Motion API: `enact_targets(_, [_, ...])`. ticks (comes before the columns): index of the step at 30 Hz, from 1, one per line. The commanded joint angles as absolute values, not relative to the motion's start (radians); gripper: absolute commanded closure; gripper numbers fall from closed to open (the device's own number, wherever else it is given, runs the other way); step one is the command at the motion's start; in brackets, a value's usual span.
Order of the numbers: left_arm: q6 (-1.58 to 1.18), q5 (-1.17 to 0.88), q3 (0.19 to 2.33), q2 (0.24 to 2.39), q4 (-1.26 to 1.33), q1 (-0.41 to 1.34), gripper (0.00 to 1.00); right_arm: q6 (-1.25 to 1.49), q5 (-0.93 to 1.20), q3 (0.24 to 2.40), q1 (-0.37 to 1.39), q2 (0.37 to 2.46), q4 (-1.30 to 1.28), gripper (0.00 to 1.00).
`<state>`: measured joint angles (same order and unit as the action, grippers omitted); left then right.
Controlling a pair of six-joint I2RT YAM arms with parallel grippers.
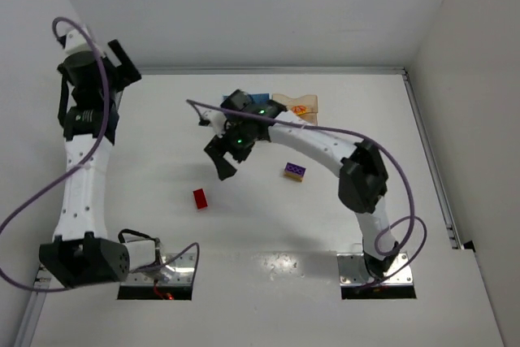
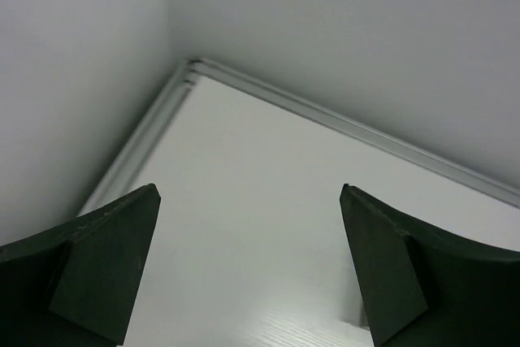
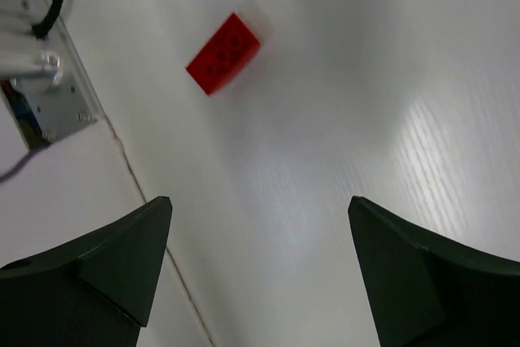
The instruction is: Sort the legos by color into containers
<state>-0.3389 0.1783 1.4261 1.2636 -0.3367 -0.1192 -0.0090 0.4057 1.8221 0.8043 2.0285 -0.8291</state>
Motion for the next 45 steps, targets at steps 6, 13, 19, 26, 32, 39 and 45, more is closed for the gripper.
enact_targets(6, [-0.29, 0.359, 1.195, 1.011, -0.475, -0.316, 0.0, 0.339, 0.107, 2.035, 0.979, 2.275, -0.707, 0.14])
enact_targets(13, [-0.27, 0.359, 1.104, 0.832, -0.554, -0.351, 0.0, 0.437, -0.006, 2.036, 1.039, 2.365, -0.686, 0.12])
enact_targets(19, [-0.247, 0.37, 1.095, 0.784, -0.584, -0.351, 0.0, 0.492, 0.067, 2.072, 1.039, 2.411, -0.686, 0.1])
enact_targets(26, [-0.229, 0.388, 1.075, 0.773, -0.597, -0.351, 0.0, 0.502, 0.098, 2.072, 1.048, 2.444, -0.686, 0.1])
enact_targets(32, [-0.209, 0.408, 1.057, 0.764, -0.597, -0.351, 0.0, 0.502, 0.118, 2.091, 1.068, 2.485, -0.686, 0.12])
enact_targets(39, [-0.209, 0.417, 1.057, 0.744, -0.597, -0.351, 0.0, 0.492, 0.006, 2.091, 1.068, 2.511, -0.686, 0.4])
enact_targets(45, [-0.23, 0.378, 1.039, 0.744, -0.597, -0.351, 0.0, 0.379, -0.171, 1.972, 1.058, 2.438, -0.675, 0.94])
